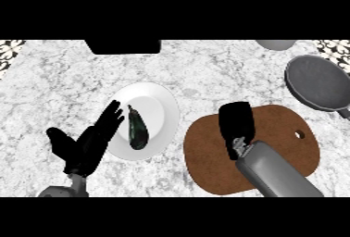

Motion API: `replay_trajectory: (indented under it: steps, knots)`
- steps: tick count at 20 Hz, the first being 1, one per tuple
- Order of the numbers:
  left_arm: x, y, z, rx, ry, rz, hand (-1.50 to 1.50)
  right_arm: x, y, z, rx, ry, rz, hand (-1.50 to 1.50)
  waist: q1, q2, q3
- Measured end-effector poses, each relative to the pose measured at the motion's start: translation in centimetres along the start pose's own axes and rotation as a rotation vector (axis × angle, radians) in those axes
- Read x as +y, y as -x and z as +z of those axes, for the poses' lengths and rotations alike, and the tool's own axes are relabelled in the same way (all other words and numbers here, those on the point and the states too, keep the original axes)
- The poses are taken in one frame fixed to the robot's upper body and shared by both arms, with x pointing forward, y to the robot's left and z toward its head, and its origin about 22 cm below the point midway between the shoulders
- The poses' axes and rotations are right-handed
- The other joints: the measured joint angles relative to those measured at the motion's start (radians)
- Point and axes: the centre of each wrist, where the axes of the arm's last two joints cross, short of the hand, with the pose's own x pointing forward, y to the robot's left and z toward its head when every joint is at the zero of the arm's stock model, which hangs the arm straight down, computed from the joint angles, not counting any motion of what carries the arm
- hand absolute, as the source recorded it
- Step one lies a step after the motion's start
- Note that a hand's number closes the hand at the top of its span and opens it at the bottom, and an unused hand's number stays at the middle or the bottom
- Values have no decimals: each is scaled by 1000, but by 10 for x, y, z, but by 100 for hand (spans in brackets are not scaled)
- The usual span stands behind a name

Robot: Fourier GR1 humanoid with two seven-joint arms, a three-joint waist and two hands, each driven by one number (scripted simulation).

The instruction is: Pick the tomato from the cutting board and place it in the pan

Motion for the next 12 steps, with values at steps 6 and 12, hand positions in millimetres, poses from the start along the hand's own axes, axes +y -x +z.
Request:
replay_trajectory:
  steps: [6, 12]
  knots:
    - [-2, 0, 2, 0, 9, 3, 0, -29, 18, -9, 258, 186, -423, 150, 7, -1, -1]
    - [0, -7, -2, -2, 12, -7, 0, -65, 31, 1, 365, 444, -700, 150, 14, -2, -2]
